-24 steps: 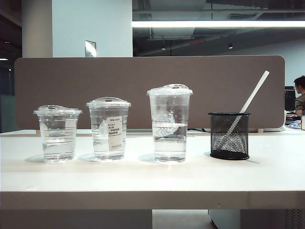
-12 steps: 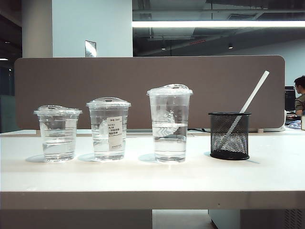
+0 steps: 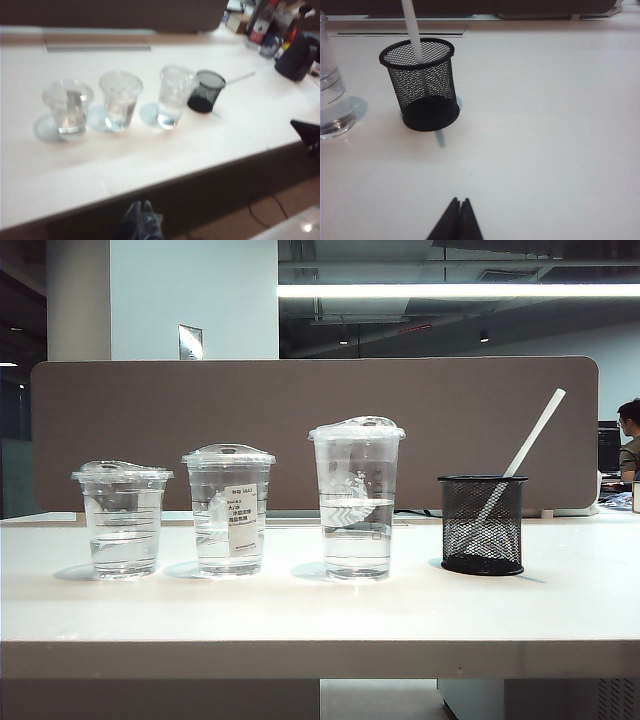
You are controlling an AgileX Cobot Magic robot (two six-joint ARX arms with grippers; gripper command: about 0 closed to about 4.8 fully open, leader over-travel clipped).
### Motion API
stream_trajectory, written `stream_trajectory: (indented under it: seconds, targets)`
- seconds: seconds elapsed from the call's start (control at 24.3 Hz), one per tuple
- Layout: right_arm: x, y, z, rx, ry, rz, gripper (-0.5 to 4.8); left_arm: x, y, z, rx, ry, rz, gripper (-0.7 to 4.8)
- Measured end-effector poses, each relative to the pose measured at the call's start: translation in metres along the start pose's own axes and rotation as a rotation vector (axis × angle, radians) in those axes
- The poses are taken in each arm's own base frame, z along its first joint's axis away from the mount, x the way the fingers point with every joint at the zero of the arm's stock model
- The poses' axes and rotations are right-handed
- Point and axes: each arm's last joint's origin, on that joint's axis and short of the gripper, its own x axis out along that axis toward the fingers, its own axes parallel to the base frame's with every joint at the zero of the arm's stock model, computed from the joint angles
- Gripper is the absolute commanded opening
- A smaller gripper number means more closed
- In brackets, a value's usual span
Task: Pick up the straw and insert it into the large coffee cup.
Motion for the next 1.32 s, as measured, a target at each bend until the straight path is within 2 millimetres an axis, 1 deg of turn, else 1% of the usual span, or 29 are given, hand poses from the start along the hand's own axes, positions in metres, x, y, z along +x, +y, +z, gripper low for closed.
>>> stream_trajectory:
  seconds: [0.82, 0.99, 1.07, 1.11, 1.15, 1.28, 1.32]
  targets:
    - [0.0, 0.0, 0.0, 0.0, 0.0, 0.014, -0.08, 0.0, 0.0, -0.002, -0.005, 0.019, 0.001, -0.04]
    - [0.0, 0.001, 0.002, 0.078, -0.003, 0.039, -0.09, 0.0, 0.0, -0.002, -0.005, 0.019, 0.001, -0.04]
    - [-0.011, 0.001, 0.028, 0.104, -0.062, 0.038, -0.09, 0.0, 0.0, -0.002, -0.005, 0.019, 0.001, -0.04]
    - [-0.029, 0.0, 0.065, 0.111, -0.204, 0.011, -0.09, 0.0, 0.0, -0.002, -0.005, 0.019, 0.001, -0.04]
    - [-0.04, -0.001, 0.085, 0.106, -0.301, -0.015, -0.09, 0.0, 0.0, -0.002, -0.005, 0.019, 0.0, -0.04]
    - [-0.075, -0.003, 0.132, 0.011, -0.478, -0.092, -0.09, 0.0, 0.0, -0.002, -0.005, 0.019, 0.001, -0.04]
    - [-0.09, -0.003, 0.151, -0.041, -0.558, -0.112, -0.09, 0.0, 0.0, -0.002, -0.005, 0.019, 0.0, -0.04]
